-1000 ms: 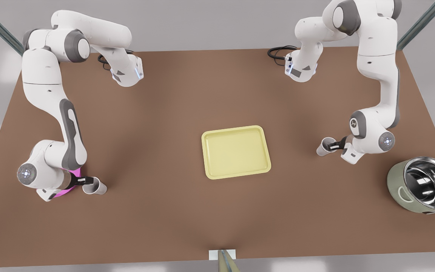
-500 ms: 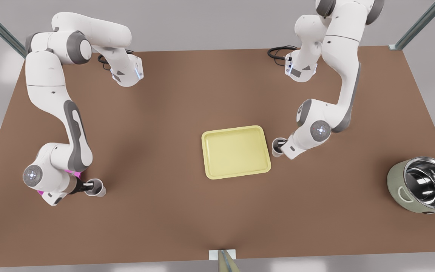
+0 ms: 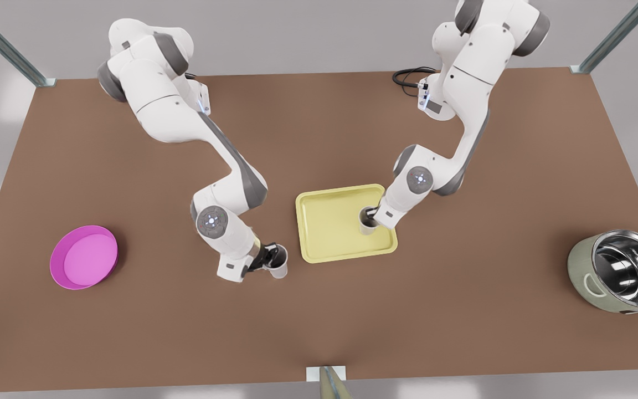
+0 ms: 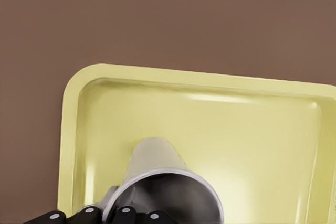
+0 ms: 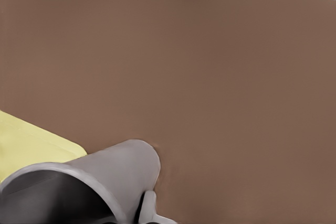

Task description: Use both arms to respectively pick up the white IKEA cups from the middle-left and middle-right positions, then place the white IKEA cups onto the middle-middle tray, ensuring that the cups remain upright and do not tip over

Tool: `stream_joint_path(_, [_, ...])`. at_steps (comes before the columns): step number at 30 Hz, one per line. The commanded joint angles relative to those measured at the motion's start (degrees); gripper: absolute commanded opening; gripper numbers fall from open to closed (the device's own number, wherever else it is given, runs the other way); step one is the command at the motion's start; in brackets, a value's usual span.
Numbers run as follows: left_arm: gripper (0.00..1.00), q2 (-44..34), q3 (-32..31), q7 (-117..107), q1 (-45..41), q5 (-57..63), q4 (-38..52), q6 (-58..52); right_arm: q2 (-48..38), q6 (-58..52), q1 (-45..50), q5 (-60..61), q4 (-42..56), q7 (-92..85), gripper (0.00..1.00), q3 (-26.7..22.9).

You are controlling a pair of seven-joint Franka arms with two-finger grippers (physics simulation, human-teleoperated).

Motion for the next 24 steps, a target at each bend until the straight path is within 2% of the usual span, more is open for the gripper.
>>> stream_joint_path(1, [0.71,0.02,-0.31,-20.43,0.00,0.06,-0.30,3.74,0.01,-0.39,2.08,-0.16,-0.60,34.88,0.21,0.07])
stream_joint_path(3, [0.87,0.02,-0.31,-20.43,0.00,0.06,-0.39,3.82,0.18,-0.48,4.54,0.11,-1.30,34.88,0.21,0.07])
stream_joint_path(4, [0.99,0.02,-0.31,-20.43,0.00,-0.03,-0.47,3.74,0.80,-0.57,5.51,0.28,-1.39,34.96,0.21,0.07])
stream_joint_path(5, [1.00,-0.24,-0.31,-20.78,0.08,-0.03,-0.74,3.65,0.80,-0.75,6.30,0.37,-1.48,34.88,0.21,0.07])
stream_joint_path(7, [1.00,-1.82,-7.43,-23.24,7.64,0.06,-0.74,1.63,1.68,-0.75,8.50,1.77,-2.18,34.88,0.21,0.16])
stream_joint_path(11, [1.00,-8.58,-7.51,-22.64,9.75,0.15,-0.56,-10.22,4.57,0.48,10.61,2.22,-1.13,34.70,0.21,0.25])
stream_joint_path(13, [1.00,-10.35,-7.51,-19.74,12.03,2.51,8.56,-32.61,5.54,1.18,10.69,2.30,-0.95,34.61,0.21,0.25])
stream_joint_path(15, [1.00,-10.26,-7.34,0.91,17.22,6.92,18.59,-53.73,6.25,1.36,10.69,2.66,-0.86,34.35,0.21,0.25])
stream_joint_path(16, [1.00,-10.18,-7.25,7.06,19.95,8.41,23.86,-59.97,6.42,1.71,10.61,2.74,-0.95,34.44,0.30,0.25])
stream_joint_path(17, [1.00,-10.00,-6.99,19.28,22.32,8.67,30.46,-67.18,6.69,1.80,10.61,2.74,-0.86,34.44,0.76,0.25])
stream_joint_path(18, [1.00,-10.44,-3.22,28.51,21.36,11.66,31.08,-67.89,6.77,2.50,10.78,2.66,-0.95,34.70,1.00,0.16])
stream_joint_path(20, [1.00,-13.87,10.33,32.65,9.40,11.49,30.99,-67.98,6.77,2.50,10.61,2.66,-0.95,34.26,1.00,0.25])
stream_joint_path(24, [1.00,-13.95,10.42,32.39,9.31,11.49,30.99,-68.16,6.51,2.42,10.26,2.66,-0.86,34.00,1.00,0.16])
